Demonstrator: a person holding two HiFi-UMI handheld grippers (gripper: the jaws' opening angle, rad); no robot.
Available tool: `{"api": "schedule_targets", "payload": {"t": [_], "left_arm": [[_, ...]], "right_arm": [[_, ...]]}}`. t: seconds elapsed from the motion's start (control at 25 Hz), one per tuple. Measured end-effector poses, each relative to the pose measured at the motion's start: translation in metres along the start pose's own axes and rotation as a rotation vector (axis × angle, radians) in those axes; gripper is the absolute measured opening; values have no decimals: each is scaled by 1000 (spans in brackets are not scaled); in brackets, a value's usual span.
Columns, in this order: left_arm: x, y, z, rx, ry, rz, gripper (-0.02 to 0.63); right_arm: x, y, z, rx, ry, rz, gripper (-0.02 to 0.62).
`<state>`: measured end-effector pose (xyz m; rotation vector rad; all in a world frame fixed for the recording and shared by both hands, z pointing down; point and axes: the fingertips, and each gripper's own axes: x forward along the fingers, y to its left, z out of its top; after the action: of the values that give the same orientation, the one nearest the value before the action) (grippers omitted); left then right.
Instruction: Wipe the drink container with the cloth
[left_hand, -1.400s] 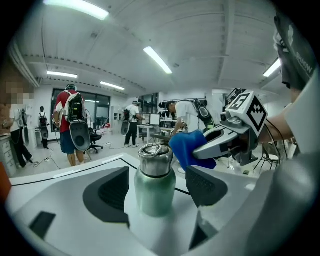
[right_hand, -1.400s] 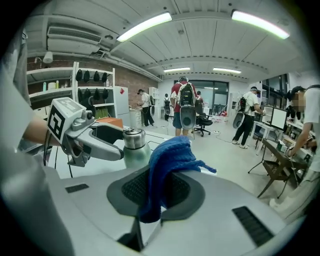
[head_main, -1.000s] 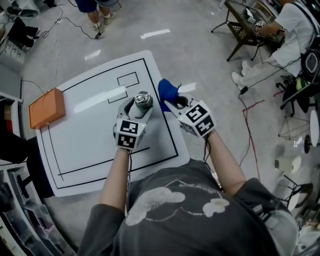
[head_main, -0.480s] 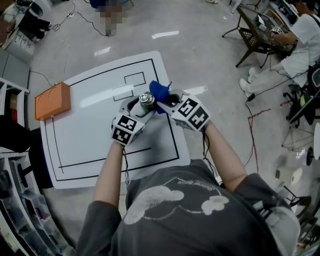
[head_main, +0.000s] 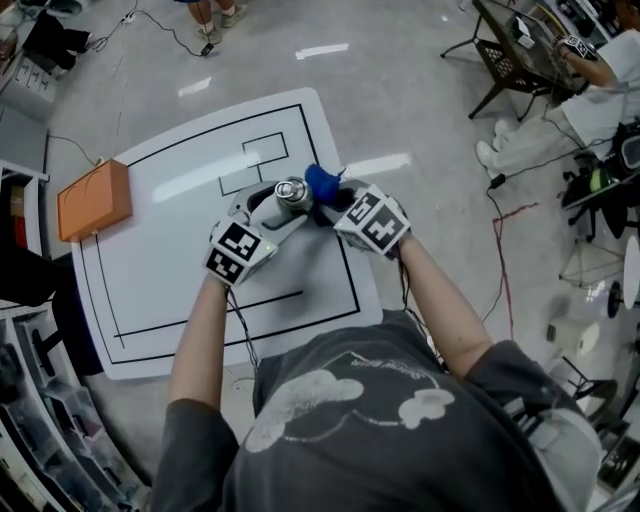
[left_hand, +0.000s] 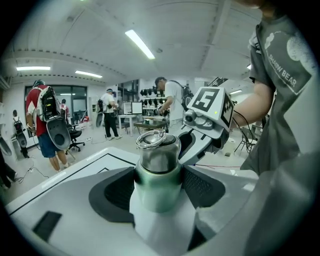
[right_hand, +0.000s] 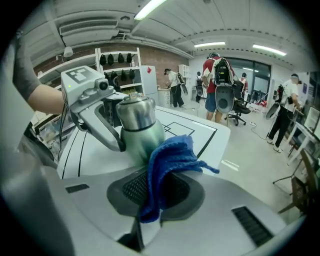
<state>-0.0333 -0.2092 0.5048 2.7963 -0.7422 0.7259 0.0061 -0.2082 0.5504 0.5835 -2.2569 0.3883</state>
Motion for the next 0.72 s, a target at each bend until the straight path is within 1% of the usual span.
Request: {"api": "schedule_targets", "payload": {"t": [0.12,0.32,0.4,0.48,0.6,0.72], "left_arm": [[0,2,0,24,-8,-43,301],[-1,4,-1,77,4,-127,301],[-2,4,-2,99,11,-165,301],[-3,3,-2,109,13,-184,301],[-2,3,-2,98,10,-164,302],[-4,4,-3,56,3,-109,302]], "right_arm": [[9,-1,-7,-10,46,1,41],[20,-4,-12,28,121,14,41],[20,-3,-12,29,134,10,41],[20,-2,-11,21,130,-5,43],[18,-3,-10,23,99,-42,43],[10,-4,-7,41,52,-74,44]]}}
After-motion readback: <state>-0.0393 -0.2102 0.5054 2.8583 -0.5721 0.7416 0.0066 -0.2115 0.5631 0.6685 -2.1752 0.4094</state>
